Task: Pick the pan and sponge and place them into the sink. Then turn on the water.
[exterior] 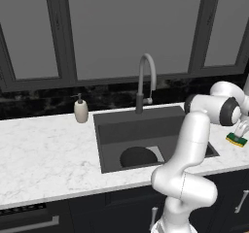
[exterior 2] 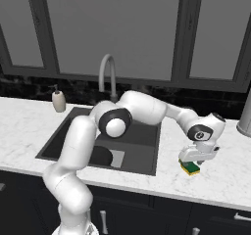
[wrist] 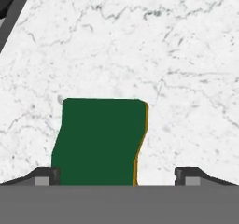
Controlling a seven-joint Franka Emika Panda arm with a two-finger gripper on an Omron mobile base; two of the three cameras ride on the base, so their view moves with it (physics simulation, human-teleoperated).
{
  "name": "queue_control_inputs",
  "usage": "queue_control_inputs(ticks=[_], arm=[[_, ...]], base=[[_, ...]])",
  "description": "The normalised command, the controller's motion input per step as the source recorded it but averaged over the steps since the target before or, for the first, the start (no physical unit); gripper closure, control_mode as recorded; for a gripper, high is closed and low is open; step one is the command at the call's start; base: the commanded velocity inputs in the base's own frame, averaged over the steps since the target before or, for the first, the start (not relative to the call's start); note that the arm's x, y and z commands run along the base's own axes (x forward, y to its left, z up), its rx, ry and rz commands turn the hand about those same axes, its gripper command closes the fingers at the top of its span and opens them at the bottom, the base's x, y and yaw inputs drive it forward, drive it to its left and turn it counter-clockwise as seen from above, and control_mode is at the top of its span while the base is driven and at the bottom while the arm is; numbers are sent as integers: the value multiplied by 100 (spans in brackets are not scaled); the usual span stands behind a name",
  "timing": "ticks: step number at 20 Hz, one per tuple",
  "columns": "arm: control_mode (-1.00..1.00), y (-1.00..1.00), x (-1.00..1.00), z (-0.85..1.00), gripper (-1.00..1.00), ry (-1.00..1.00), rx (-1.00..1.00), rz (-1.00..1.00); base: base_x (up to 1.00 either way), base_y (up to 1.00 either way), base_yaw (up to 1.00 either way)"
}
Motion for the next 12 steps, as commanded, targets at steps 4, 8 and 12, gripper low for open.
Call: queue_control_inputs(ticks=[4,8,12], arm=[[-100,33,0,-34,-100,-2,-5,0],[-100,25,0,-44,-100,0,-3,1],[-100,10,0,-59,-100,0,0,5]], base=[[0,0,0],[0,0,0],[0,0,0]])
